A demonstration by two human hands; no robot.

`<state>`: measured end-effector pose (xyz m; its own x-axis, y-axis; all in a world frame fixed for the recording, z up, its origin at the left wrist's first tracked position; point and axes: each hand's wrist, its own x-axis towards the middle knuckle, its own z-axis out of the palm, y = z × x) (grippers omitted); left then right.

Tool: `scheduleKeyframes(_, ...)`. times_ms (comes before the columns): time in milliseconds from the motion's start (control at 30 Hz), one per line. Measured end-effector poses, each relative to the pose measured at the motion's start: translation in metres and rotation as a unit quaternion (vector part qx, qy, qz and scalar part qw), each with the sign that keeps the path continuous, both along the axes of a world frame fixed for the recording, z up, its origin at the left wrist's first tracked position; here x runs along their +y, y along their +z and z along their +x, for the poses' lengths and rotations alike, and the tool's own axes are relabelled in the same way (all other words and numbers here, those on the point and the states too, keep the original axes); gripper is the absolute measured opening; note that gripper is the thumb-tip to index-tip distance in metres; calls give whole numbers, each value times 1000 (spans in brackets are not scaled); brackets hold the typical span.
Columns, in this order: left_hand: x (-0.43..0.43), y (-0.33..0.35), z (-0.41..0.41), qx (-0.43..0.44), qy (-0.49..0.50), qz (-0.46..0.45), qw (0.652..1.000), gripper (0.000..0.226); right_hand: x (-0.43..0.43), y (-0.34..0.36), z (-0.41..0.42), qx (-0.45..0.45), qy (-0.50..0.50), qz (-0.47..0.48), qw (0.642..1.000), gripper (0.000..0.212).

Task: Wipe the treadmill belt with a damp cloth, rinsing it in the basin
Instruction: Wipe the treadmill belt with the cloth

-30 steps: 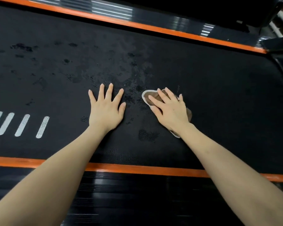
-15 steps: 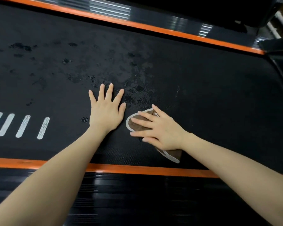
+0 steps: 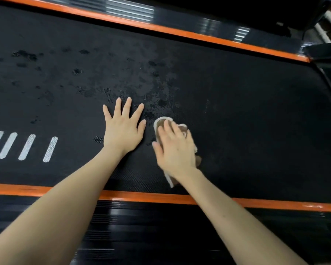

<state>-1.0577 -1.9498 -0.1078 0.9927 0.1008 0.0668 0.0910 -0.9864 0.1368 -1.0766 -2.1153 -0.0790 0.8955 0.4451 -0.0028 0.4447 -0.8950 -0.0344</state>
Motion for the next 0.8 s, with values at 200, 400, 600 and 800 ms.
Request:
scheduleKeyframes(200,4,1,-2,-4,-17,-3,1000,52,-83,5,-7,12,155,10,988,42)
scheduleKeyframes(400,2,0,-1,-8,-17,-1,1000,61,-116,5,-7,-7,138,64,988,37)
scheduleKeyframes(600,3,0,-1,3,-18,5,1000,52,-19,-3,-11,6,234,67,970,41)
scheduleKeyframes(800,7,0,-1,22,-27,16,999,56,-113,5,-10,26,240,85,967,33)
